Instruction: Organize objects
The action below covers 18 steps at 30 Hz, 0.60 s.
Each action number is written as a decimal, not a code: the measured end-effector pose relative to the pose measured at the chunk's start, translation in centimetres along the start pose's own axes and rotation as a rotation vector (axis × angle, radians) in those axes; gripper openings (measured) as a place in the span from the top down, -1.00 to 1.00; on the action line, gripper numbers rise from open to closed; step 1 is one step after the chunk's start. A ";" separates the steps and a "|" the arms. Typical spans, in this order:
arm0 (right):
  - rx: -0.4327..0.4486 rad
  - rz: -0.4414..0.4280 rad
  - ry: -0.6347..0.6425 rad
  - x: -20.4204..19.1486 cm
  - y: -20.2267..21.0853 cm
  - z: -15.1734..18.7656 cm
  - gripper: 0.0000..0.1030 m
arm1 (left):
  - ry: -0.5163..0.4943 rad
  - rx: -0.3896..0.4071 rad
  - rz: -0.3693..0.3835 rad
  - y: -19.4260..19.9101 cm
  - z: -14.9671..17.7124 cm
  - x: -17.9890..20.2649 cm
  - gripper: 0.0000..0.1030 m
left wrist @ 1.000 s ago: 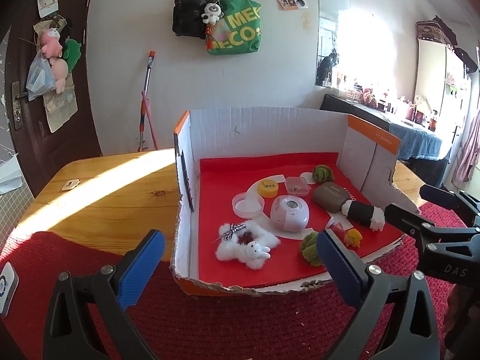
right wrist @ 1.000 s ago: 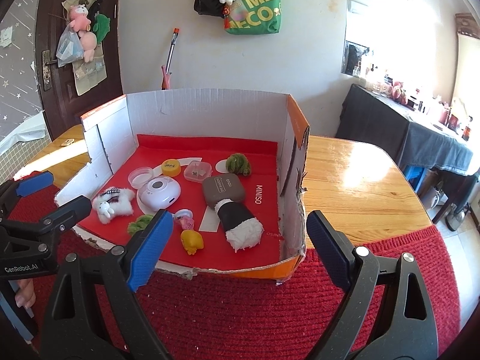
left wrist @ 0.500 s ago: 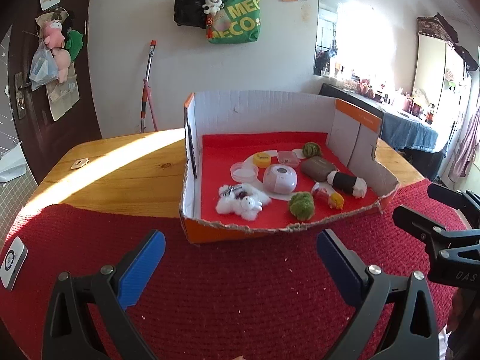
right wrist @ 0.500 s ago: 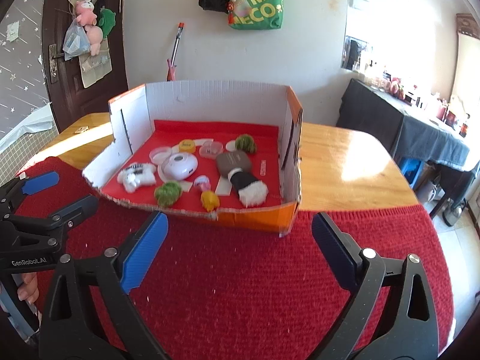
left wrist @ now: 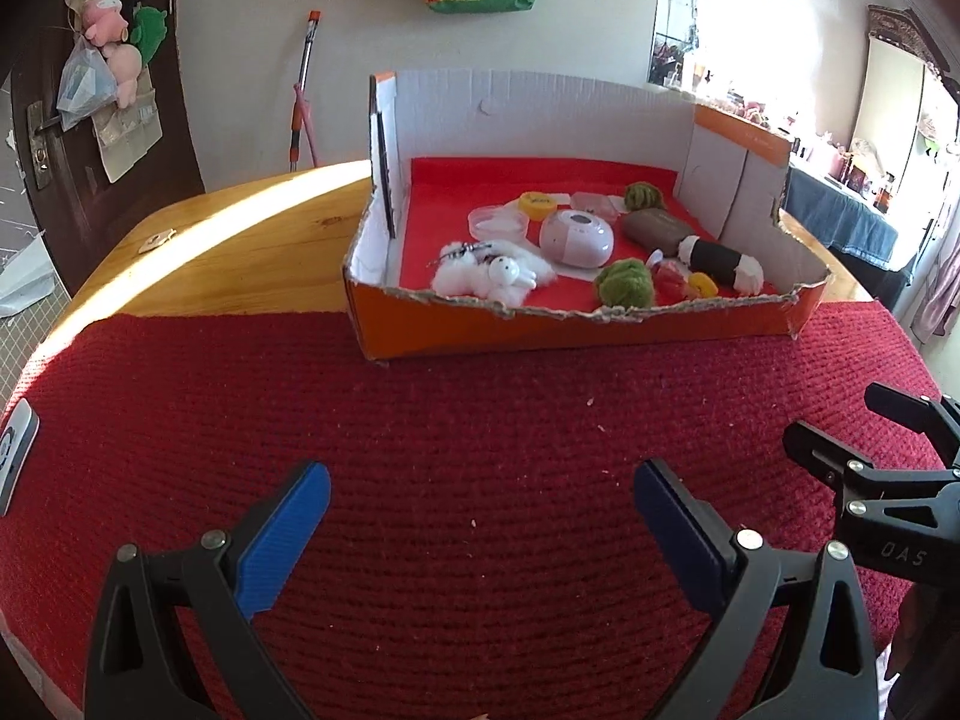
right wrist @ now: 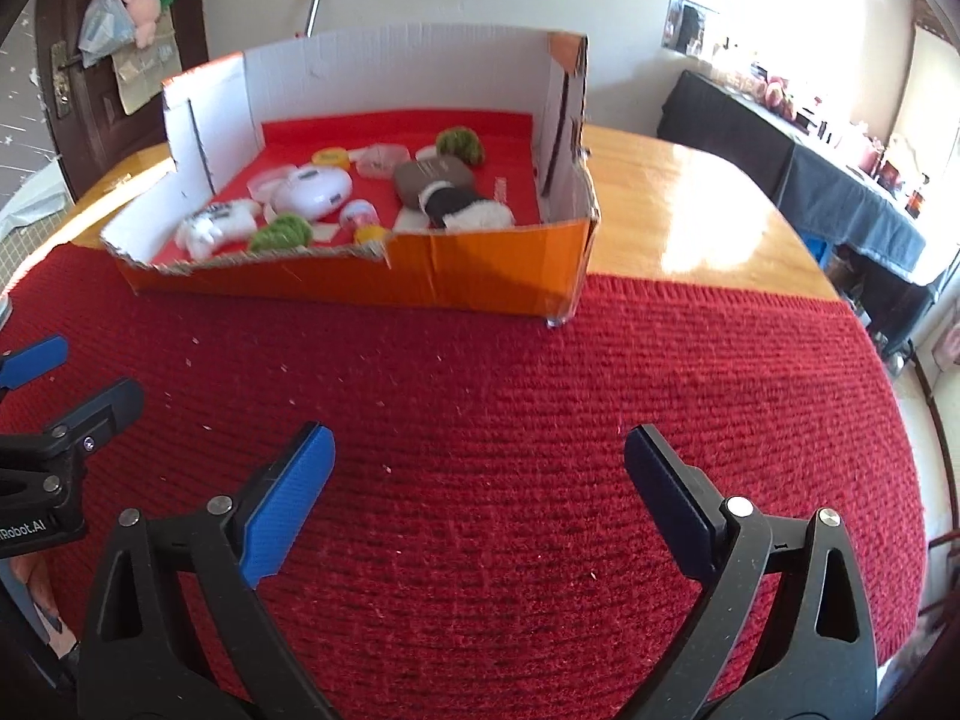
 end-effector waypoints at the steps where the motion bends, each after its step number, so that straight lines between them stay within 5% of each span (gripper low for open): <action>1: -0.015 0.003 0.001 0.0 -0.3 0.2 -0.92 | 0.007 -0.015 -0.003 -0.3 0.2 0.0 -1.00; 18: -0.040 -0.004 -0.053 0.6 -1.3 0.7 -1.00 | 0.010 -0.061 -0.036 -1.4 0.8 0.0 -1.00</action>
Point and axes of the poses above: each gripper's, at about its wrist camera, not at the fingertips, and y roughly against the way its jaws point, x to its right, z to its underside, the point moved 9 cm from there along -y, roughly the way its jaws point, and after that the axes turned 2 degrees about x, right-handed, at the moved point
